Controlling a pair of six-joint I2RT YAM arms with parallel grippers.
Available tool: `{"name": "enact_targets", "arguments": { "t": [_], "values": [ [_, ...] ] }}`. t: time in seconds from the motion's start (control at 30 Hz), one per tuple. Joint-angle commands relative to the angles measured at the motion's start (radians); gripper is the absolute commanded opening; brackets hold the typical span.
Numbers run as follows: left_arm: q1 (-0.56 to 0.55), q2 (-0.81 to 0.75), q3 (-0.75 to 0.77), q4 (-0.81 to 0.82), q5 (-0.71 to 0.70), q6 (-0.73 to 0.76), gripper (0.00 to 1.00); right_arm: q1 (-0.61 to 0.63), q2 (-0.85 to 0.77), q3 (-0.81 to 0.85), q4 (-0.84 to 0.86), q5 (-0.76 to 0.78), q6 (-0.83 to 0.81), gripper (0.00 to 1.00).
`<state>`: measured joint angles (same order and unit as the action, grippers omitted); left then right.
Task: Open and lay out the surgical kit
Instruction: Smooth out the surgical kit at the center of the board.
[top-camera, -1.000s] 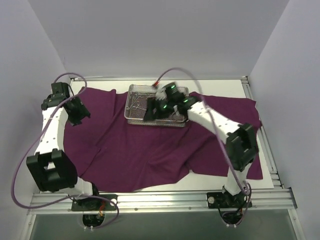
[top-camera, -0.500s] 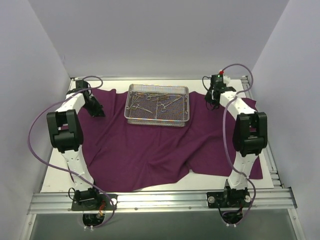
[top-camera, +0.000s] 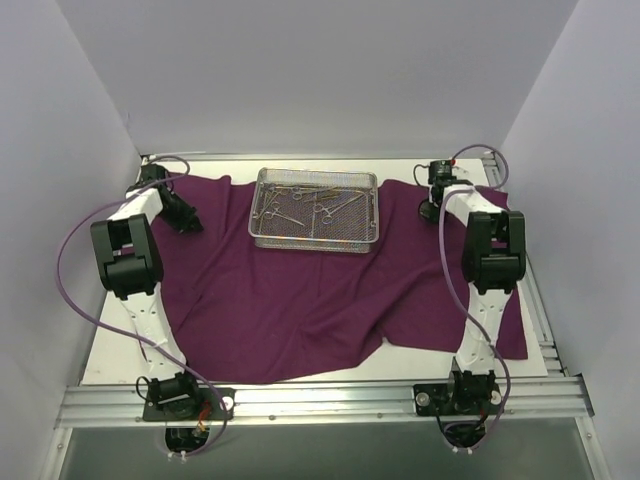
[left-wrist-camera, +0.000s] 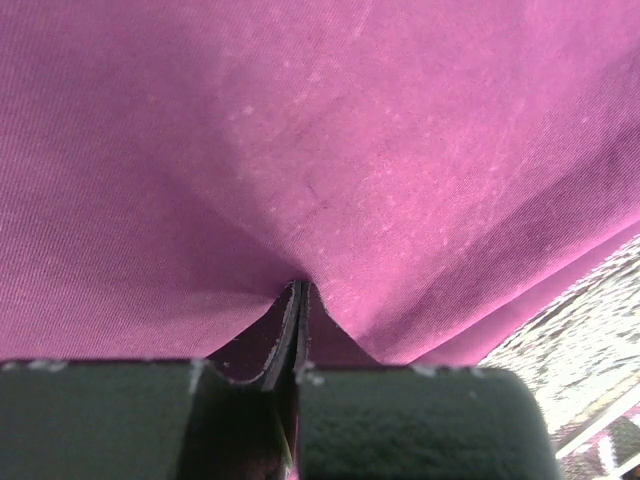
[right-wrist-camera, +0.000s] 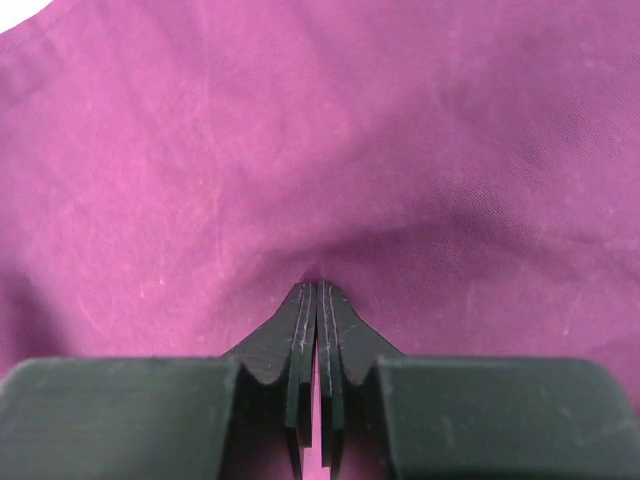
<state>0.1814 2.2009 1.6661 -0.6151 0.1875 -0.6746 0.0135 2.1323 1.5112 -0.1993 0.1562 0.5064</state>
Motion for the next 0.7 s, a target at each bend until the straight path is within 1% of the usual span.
{"name": "enact_targets", "arguments": {
  "t": [0.0,0.07,0.1,0.13,0.17,0.2,0.23,0.27,0.3,0.4,0.47,0.5,0.57,0.63,0.67],
  "values": [
    [0.010,0.068,0.018,0.048,-0.002,-0.063,0.02,-0.012,0.184,0.021,-0.072,-0.018,0.034,0.00],
    [0.016,0.066,0.006,0.055,-0.002,-0.075,0.02,-0.052,0.205,0.072,-0.058,-0.041,0.024,0.00],
    [0.021,0.063,-0.012,0.057,-0.005,-0.088,0.02,-0.058,0.245,0.104,-0.069,-0.034,0.021,0.00],
    [0.030,0.062,-0.023,0.063,-0.003,-0.092,0.02,-0.063,0.276,0.150,-0.141,-0.029,0.018,0.00],
    [0.036,0.060,-0.032,0.070,0.000,-0.095,0.02,-0.073,0.311,0.276,-0.185,-0.029,0.012,0.00],
    [0.043,0.063,-0.042,0.064,0.000,-0.103,0.02,-0.076,0.383,0.338,-0.227,-0.043,0.004,0.00],
    [0.056,0.065,-0.043,0.061,0.001,-0.106,0.02,-0.079,0.420,0.400,-0.297,-0.046,-0.011,0.00],
    [0.062,0.075,-0.043,0.063,0.010,-0.106,0.02,-0.087,0.449,0.509,-0.327,-0.040,-0.012,0.00],
    [0.069,0.085,-0.039,0.061,0.012,-0.111,0.03,-0.093,0.493,0.555,-0.350,-0.032,-0.009,0.00],
    [0.099,0.135,0.018,0.026,0.046,-0.131,0.03,-0.119,0.544,0.661,-0.362,-0.070,0.007,0.00],
    [0.108,0.154,0.061,-0.003,0.056,-0.122,0.02,-0.122,0.578,0.736,-0.405,-0.076,-0.006,0.00],
    [0.109,0.148,0.061,-0.008,0.053,-0.115,0.02,-0.124,0.607,0.812,-0.429,-0.076,-0.012,0.00],
    [0.110,0.122,0.032,0.029,0.040,-0.099,0.02,-0.124,0.612,0.827,-0.442,-0.122,-0.025,0.00],
    [0.119,0.123,0.024,0.070,0.067,-0.082,0.03,-0.122,0.574,0.750,-0.437,-0.141,-0.008,0.00],
    [0.121,0.146,0.062,0.058,0.073,-0.073,0.03,-0.121,0.522,0.701,-0.427,-0.186,0.000,0.00]
  ]
}}
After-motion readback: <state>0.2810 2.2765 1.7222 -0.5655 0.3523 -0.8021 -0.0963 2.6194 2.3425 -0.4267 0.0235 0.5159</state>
